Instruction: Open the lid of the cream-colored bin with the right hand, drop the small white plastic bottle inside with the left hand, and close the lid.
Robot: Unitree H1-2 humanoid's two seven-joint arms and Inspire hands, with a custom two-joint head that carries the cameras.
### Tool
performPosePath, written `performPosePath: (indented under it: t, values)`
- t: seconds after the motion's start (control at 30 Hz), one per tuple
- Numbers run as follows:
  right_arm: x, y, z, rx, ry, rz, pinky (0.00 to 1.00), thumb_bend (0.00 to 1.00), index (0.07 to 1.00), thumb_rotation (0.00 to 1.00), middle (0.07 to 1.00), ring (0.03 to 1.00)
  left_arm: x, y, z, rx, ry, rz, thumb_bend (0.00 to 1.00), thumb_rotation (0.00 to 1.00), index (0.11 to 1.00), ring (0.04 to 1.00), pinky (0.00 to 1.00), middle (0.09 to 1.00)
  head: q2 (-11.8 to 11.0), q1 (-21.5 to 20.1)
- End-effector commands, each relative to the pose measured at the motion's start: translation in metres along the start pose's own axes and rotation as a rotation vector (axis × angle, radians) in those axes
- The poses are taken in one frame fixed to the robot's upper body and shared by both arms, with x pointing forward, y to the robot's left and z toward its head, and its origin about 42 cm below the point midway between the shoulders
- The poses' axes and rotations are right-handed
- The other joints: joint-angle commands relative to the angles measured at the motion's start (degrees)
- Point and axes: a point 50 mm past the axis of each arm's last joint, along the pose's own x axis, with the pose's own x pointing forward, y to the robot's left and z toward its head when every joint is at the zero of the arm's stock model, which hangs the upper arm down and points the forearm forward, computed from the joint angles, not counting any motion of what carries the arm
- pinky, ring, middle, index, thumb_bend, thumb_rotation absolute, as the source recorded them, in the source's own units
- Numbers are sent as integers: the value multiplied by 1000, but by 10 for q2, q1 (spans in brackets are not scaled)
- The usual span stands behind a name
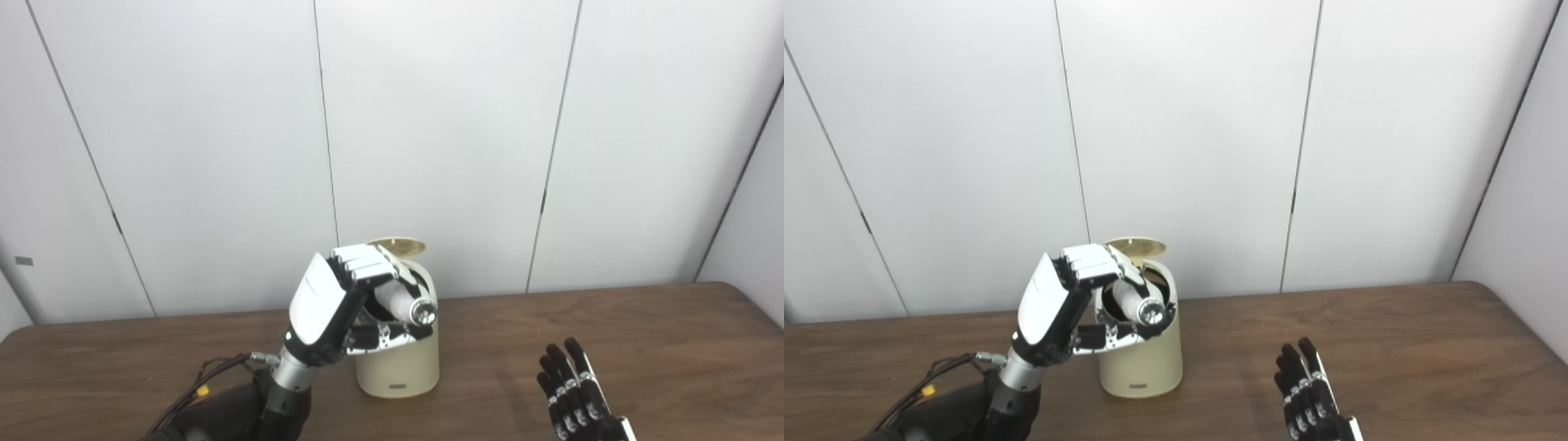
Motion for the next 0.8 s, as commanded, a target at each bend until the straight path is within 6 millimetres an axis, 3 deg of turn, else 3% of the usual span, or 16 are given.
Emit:
performPosePath:
  t: [0.0, 0.5, 0.77]
  values:
    - [-9, 4, 0, 16, -12, -13, 962, 913, 972, 786, 950, 963, 27, 5, -5, -30, 61, 68, 500, 0, 432, 507, 381, 490, 0, 0]
    - [-7, 9, 2, 23, -11, -2, 984, 882, 978, 802, 958, 975, 15, -1, -43, -215, 533, 140, 501, 0, 442, 466, 349, 522, 6, 2]
    - [-6, 11, 4, 26, -9, 0, 1000, 880, 988, 806, 966, 984, 4, -4, -48, -362, 642, 173, 501, 0, 440, 456, 344, 522, 9, 1]
